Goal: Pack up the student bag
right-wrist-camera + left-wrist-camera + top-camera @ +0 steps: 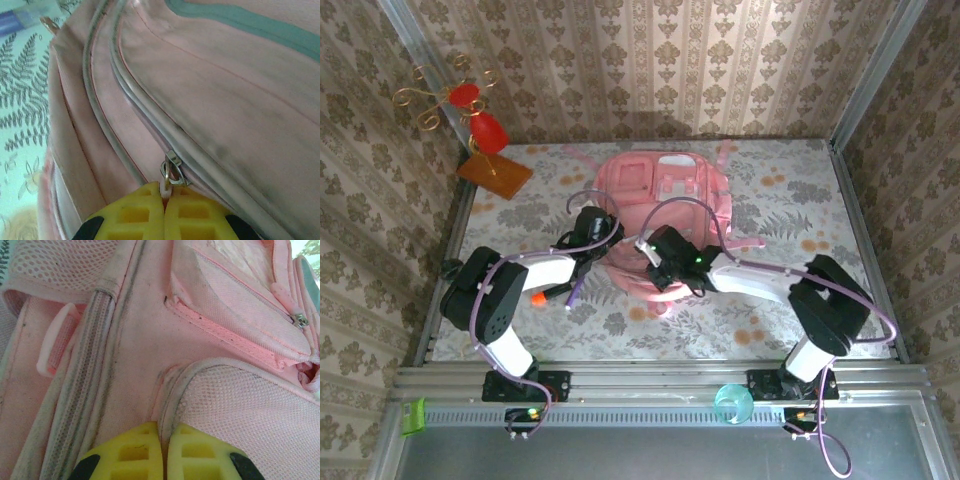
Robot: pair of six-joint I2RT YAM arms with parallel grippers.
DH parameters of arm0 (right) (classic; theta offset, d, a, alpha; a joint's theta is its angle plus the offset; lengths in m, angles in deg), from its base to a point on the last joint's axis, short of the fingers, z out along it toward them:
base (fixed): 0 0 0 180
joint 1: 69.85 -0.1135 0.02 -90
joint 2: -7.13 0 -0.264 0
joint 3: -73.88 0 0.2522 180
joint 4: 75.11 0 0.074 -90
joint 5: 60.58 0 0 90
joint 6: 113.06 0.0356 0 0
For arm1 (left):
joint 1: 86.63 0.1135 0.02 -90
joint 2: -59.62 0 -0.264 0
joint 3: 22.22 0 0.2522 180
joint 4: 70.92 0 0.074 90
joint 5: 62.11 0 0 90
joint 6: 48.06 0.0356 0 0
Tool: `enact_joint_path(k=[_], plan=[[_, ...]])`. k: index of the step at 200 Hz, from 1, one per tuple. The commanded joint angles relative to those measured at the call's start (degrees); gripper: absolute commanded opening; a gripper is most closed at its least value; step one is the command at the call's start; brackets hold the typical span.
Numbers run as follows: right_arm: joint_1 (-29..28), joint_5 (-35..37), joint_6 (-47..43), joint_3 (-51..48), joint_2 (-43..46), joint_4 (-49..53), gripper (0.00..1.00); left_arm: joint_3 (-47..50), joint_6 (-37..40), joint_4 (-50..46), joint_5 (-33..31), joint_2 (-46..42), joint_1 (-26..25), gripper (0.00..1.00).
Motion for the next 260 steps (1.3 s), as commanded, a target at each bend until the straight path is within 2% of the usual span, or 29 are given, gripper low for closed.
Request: enact_joint_path(k=[1,28,51,70,85,110,134,156,187,199,218,260], plan=[[-2.2,-1.8,3.5,3.2,-2.0,-6.0,0.00,0.1,-4.5,6.0,-0.3,-1.8,-1.4,0.00],[1.3,-3.9,3.3,1.3,1.0,-9.3,0.00,1.6,-5.4,7.3,1.0,-3.3,-1.4,0.00],[6.2,-5.5,0.4,-1.4,4.9,-7.3,0.00,3.2,-5.7,7.4,1.7,-5.3,-2.2,0.00],[11.6,-7.6,-1.5,-3.6,7.6,-5.1,0.00,4.2,-6.5,8.4,1.3,-5.8,-4.3,0.00],[13.7,-7.1,-2.5,-4.4,9.0,-2.5,0.00,4.5,-7.7,9.7,0.3,-5.6,-5.9,0.00],[12.8,-8.9,0.7,-8.8,11.5,-3.5,0.00,4.1,-9.4,12.1,-2.8,-3.8,-8.0,0.00],[7.5,-7.5,5.5,-12.0,11.4,-7.8,0.00,2.8,-10.6,13.5,-4.7,-1.8,-9.6,0.00],[3.4,-6.5,9.7,-12.5,8.0,-14.4,0.00,1.4,-10.7,13.6,-6.1,-0.5,-11.6,0.00],[1.2,-6.4,14.0,-11.6,5.7,-25.5,0.00,0.5,-11.0,14.2,-6.6,1.0,-13.6,0.00],[1.6,-5.1,15.0,-12.3,6.2,-28.9,0.00,0.3,-11.0,15.0,-6.1,1.3,-14.1,0.00],[4.0,-3.4,13.9,-13.7,8.3,-28.5,0.00,0.7,-10.8,15.5,-5.6,0.9,-14.7,0.00],[13.4,-8.3,8.3,-17.0,13.4,-19.2,0.00,2.6,-8.7,15.2,-3.0,-0.7,-15.6,0.00]])
